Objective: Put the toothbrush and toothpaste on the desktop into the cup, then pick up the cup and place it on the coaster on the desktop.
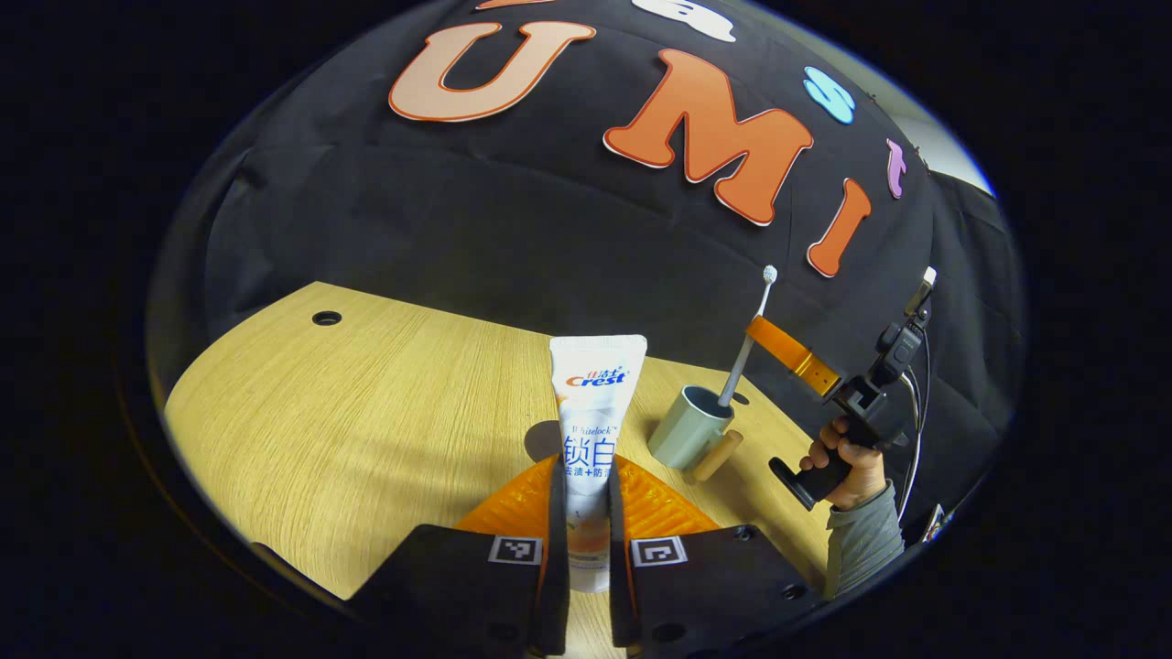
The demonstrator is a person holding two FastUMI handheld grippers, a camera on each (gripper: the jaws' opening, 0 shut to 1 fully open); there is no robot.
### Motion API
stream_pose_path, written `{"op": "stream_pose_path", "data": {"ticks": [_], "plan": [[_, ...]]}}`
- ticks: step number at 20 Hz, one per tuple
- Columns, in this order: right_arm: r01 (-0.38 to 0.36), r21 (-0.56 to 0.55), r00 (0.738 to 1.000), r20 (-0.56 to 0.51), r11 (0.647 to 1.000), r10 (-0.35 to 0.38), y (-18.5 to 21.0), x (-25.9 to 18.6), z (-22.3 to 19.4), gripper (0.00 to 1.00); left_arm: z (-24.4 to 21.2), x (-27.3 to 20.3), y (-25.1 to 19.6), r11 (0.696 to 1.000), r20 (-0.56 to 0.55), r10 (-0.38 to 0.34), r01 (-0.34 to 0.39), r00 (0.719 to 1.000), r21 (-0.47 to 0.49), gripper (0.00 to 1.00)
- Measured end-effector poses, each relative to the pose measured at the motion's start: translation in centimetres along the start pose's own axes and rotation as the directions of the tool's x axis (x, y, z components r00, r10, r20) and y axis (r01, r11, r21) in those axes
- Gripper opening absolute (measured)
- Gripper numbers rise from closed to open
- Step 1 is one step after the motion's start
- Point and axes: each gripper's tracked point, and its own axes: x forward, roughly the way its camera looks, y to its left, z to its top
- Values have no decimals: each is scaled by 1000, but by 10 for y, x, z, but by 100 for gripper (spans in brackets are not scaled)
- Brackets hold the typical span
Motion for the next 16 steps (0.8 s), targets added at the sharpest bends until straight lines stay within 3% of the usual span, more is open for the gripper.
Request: {"op": "stream_pose_path", "data": {"ticks": [2, 3, 4, 6, 16], "plan": [[-1, 0, 1000, -14, 1000, 1, 0, 1, -9, 6, 4, -3, -1, 1000, 18, 0, 0, 1000, 0, 22], [3, 4, 1000, -17, 1000, -3, -1, 3, -11, 10, 5, -5, -1, 1000, 28, -1, 1, 1000, 1, 22], [21, 5, 999, -27, 1000, -20, -5, 3, -15, 6, 7, -7, -2, 1000, 37, -2, 2, 999, 3, 22], [52, 0, 998, -45, 999, -52, -15, 3, -23, 6, 11, -3, -5, 1000, 43, -6, 6, 999, 2, 21], [67, 22, 991, -116, 998, -64, -22, -13, -39, 6, 36, 38, -42, 998, 91, -45, 41, 995, 45, 21]]}}
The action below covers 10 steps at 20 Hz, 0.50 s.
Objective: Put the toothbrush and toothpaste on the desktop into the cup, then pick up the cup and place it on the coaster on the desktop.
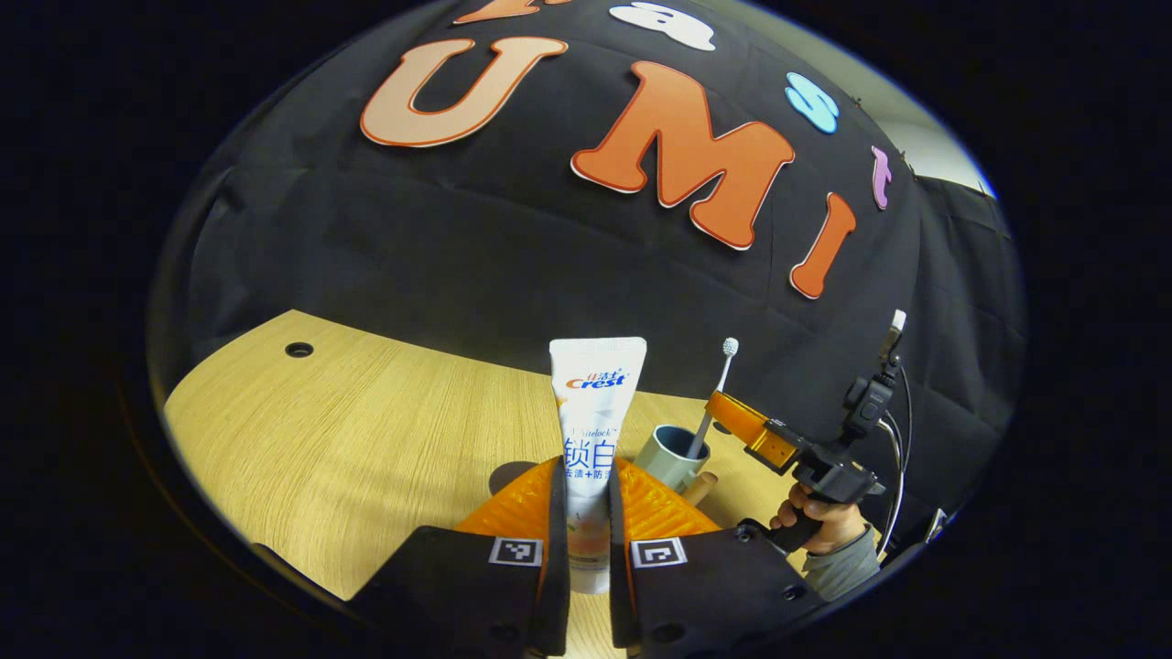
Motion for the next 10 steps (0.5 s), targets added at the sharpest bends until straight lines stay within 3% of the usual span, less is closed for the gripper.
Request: {"op": "stream_pose_path", "data": {"ticks": [10], "plan": [[41, -17, 996, -80, 999, -42, -21, -18, -22, 7, 32, 56, -61, 994, 129, -106, 103, 986, 25, 21]]}}
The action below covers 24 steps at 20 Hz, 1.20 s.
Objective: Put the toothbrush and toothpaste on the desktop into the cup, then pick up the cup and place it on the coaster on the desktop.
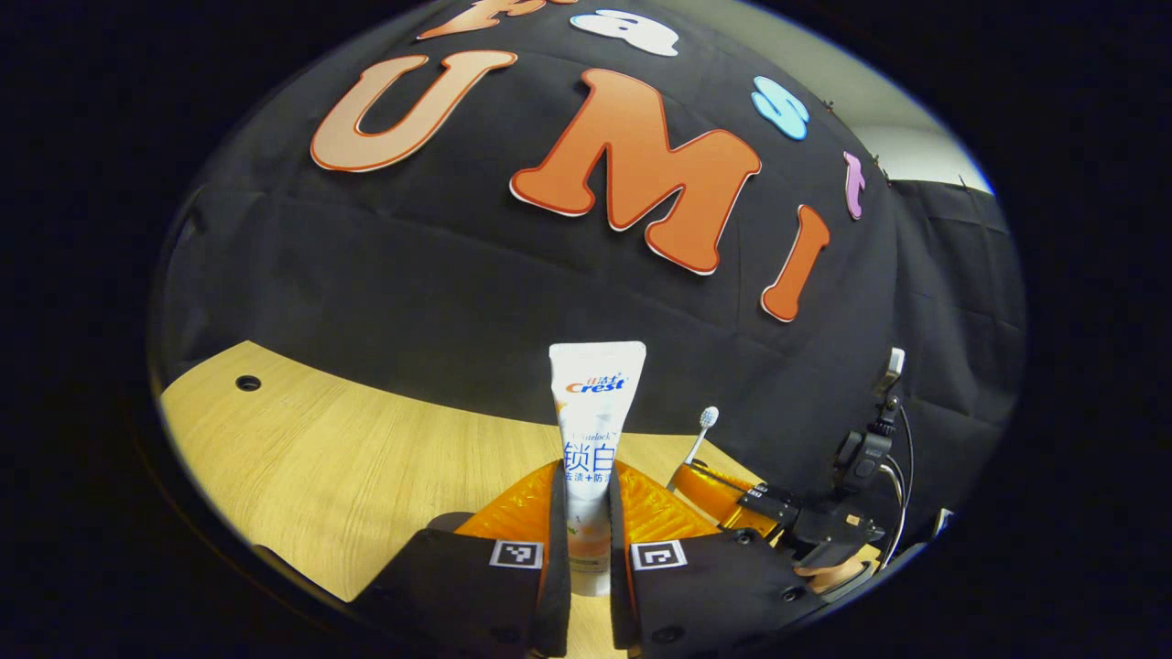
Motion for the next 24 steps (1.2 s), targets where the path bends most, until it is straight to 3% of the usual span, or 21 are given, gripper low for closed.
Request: {"op": "stream_pose_path", "data": {"ticks": [8, 10, 13, 15, 24], "plan": [[12, 89, 998, 62, 996, -18, -23, -22, 26, 10, 17, 44, -38, 997, 115, -56, 49, 992, 63, 20], [16, 110, 996, 81, 994, -25, -29, -29, 35, 16, 13, 53, -41, 996, 131, -63, 54, 989, 68, 21], [37, 115, 991, 125, 993, -51, -41, -41, 49, 37, 7, 73, -53, 995, 137, -80, 72, 987, 64, 20], [40, 121, 988, 141, 992, -58, -48, -48, 54, 42, 1, 85, -54, 995, 139, -78, 68, 987, 76, 21], [52, 209, 982, 166, 977, -87, -73, -61, 60, 42, -25, 124, -56, 992, 128, -65, 51, 990, 113, 20]]}}
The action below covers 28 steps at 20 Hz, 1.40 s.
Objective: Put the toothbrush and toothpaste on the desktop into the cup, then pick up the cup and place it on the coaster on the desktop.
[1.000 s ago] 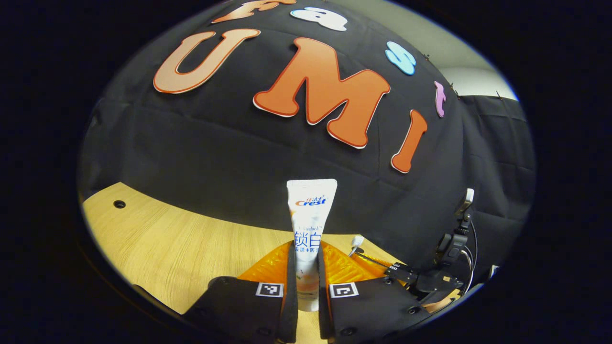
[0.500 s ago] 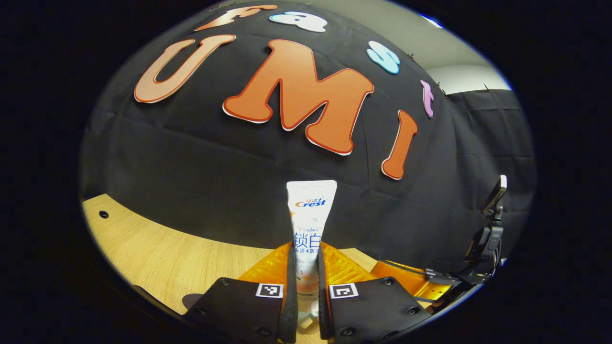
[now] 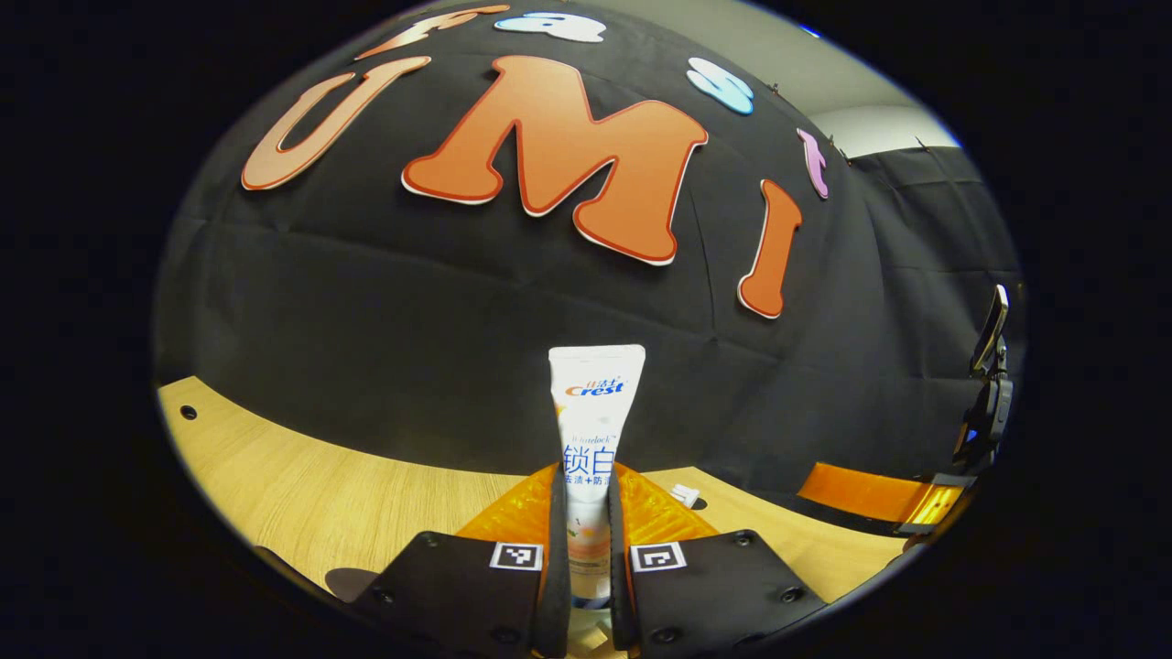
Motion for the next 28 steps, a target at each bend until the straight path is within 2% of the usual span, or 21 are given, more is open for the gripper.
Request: {"op": "stream_pose_path", "data": {"ticks": [9, 10, 15, 16, 17, 18, 19, 20, 21, 23, 26, 28], "plan": [[31, 9, 999, -13, 999, -31, -15, -2, -4, 43, -38, 5, 8, 1000, -83, 9, -10, 997, -20, 22], [34, 12, 999, -16, 999, -33, -15, -2, -4, 43, -42, 3, 8, 1000, -94, 7, -9, 996, -20, 25], [44, -20, 999, -17, 999, -44, -13, -3, -1, 42, -51, -10, 7, 999, -161, -34, 29, 986, -31, 29], [40, -25, 999, -16, 999, -41, -11, -4, 0, 42, -55, -13, 5, 999, -186, -44, 38, 982, -33, 32], [38, -27, 999, -19, 999, -38, -10, -6, 1, 42, -57, -15, 5, 999, -194, -44, 38, 980, -36, 47], [32, -25, 999, -21, 999, -33, -8, -8, 1, 42, -53, -21, 8, 999, -197, -40, 34, 980, -36, 51], [26, -23, 999, -23, 999, -27, -5, -10, 3, 42, -44, -28, 9, 998, -189, -41, 33, 981, -44, 46], [19, -19, 999, -27, 1000, -20, 0, -11, 5, 42, -40, -29, 11, 998, -182, -45, 35, 982, -56, 47], [8, -13, 1000, -29, 1000, -9, 6, -13, 7, 42, -35, -32, 13, 997, -176, -45, 34, 983, -66, 53], [-15, -2, 999, -31, 1000, 15, 19, -16, 13, 42, -30, -45, 24, 999, -183, -19, 9, 983, -53, 76], [-43, -16, 999, -31, 999, 42, 37, -19, 19, 43, -20, -68, 41, 999, -199, 10, -18, 980, -40, 82], [-49, -34, 998, -44, 998, 47, 45, -18, 18, 48, -9, -81, 49, 999, -196, 27, -34, 980, -33, 92]]}}
